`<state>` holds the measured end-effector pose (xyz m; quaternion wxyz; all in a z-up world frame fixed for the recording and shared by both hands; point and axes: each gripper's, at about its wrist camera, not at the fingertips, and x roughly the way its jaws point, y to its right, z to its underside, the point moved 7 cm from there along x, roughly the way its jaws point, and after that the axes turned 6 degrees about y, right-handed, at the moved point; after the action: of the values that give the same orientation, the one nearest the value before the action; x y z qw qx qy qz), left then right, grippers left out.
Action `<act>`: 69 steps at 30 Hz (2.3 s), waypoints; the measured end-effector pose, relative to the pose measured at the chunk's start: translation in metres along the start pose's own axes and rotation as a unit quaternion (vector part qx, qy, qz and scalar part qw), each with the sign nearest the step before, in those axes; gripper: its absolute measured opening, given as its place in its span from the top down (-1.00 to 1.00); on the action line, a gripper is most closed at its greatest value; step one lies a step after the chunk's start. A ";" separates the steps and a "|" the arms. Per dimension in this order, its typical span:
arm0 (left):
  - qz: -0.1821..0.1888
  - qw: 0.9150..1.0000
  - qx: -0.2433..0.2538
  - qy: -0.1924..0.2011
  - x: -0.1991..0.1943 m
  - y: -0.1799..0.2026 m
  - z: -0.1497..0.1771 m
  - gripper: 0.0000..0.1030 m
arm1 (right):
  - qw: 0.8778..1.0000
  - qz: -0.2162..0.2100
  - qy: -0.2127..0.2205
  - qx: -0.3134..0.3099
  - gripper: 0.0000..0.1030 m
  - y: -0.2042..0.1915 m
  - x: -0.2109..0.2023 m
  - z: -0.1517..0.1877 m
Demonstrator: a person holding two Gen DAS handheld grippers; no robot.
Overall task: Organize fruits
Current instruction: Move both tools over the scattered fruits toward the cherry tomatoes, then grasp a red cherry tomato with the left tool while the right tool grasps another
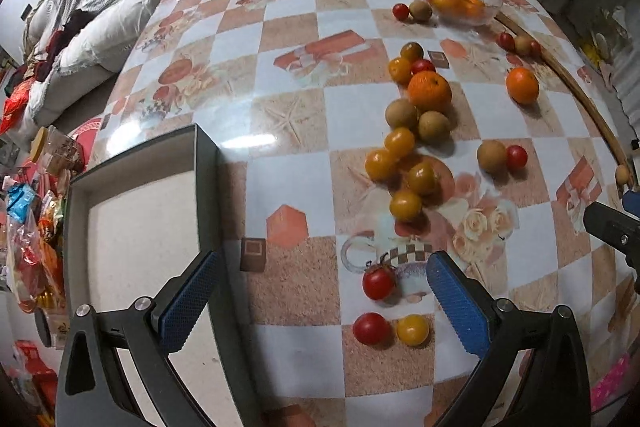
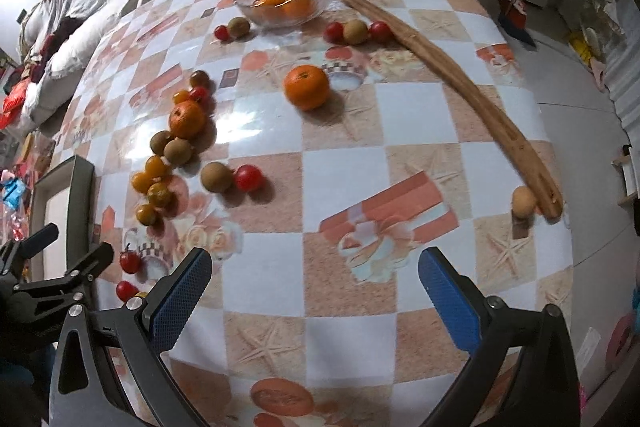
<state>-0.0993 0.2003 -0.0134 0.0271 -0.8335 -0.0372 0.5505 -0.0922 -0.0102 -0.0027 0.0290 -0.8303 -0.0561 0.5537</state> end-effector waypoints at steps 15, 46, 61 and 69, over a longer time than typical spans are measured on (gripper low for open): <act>0.010 0.999 -0.015 -0.027 0.012 0.006 0.007 -1.00 | 1.000 -0.006 -0.012 -0.018 -1.00 -0.019 0.002 0.000; 0.012 0.999 -0.017 -0.033 0.018 0.010 0.013 -1.00 | 1.000 -0.008 -0.017 -0.016 -1.00 -0.019 0.008 0.002; 0.015 0.999 -0.005 -0.029 0.026 0.015 0.010 -1.00 | 0.999 -0.013 -0.027 -0.033 -1.00 -0.025 0.024 -0.001; 0.021 0.999 -0.004 -0.045 0.036 0.022 0.011 -0.70 | 0.998 -0.026 -0.033 -0.046 -0.93 -0.031 0.043 -0.011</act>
<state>-0.0945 0.1813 -0.0522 0.0104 -0.8086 -0.0228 0.5878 -0.0679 0.0259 -0.0344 0.0030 -0.8105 -0.1036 0.5764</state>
